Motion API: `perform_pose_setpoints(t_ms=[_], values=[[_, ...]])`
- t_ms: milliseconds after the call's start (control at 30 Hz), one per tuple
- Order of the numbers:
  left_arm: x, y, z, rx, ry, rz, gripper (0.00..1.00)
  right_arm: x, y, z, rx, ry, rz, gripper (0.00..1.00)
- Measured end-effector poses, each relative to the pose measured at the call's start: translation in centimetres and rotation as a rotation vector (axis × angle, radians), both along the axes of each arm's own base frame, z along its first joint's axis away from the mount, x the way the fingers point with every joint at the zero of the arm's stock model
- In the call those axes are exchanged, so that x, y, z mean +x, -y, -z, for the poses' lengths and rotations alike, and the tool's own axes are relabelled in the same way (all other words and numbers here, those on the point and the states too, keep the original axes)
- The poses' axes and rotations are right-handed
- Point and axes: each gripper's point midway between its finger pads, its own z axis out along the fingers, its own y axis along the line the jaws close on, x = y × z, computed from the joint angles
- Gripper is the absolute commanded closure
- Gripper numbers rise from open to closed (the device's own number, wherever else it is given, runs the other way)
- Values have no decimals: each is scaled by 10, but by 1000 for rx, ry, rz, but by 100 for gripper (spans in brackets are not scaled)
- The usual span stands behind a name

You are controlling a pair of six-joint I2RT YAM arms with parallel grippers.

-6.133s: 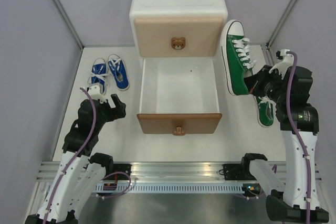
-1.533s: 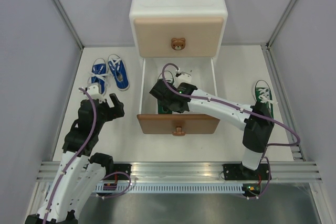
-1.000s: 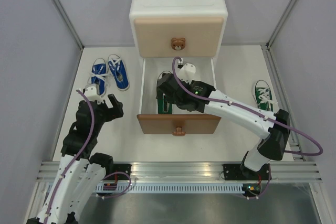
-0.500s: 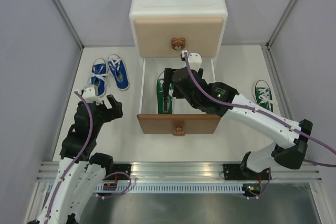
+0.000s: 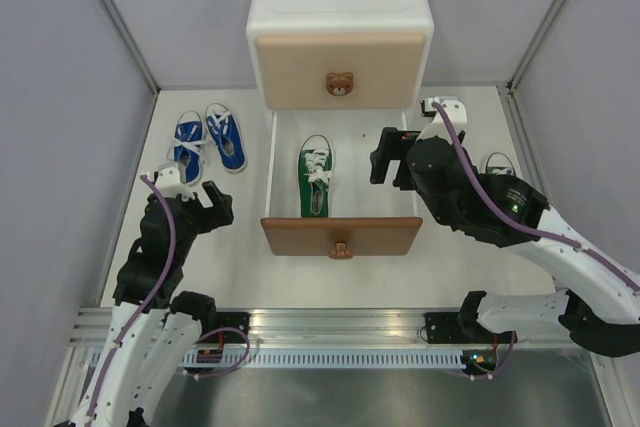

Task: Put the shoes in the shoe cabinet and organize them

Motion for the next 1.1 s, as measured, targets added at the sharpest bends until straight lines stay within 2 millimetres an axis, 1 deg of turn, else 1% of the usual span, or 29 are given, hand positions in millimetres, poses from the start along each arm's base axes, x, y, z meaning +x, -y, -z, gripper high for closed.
perform_pose_setpoints(t_ms=[133,267,333,433,467,533,633,733,800,867,967,1100], values=[[0,0,0,0,0,0,0,5,40,15,-49,-19,103,2],[0,0,0,0,0,0,0,14,82,42,-103,-64,229,2],[0,0,0,0,0,0,0,17,106,55,-124,-87,304,2],[0,0,0,0,0,0,0,22,145,71,-145,-118,427,2],[0,0,0,0,0,0,0,22,154,76,-150,-130,451,2],[0,0,0,0,0,0,0,23,175,90,-159,-162,512,2],[0,0,0,0,0,0,0,24,203,121,-164,-240,590,2],[0,0,0,0,0,0,0,19,228,158,-155,-335,659,2],[0,0,0,0,0,0,0,13,244,179,-134,-395,703,2],[0,0,0,0,0,1,0,8,260,193,-99,-433,755,4],[0,1,0,-1,-1,3,0,-2,285,214,-40,-478,841,8],[0,1,0,-3,-1,8,0,-12,306,232,42,-515,923,13]])
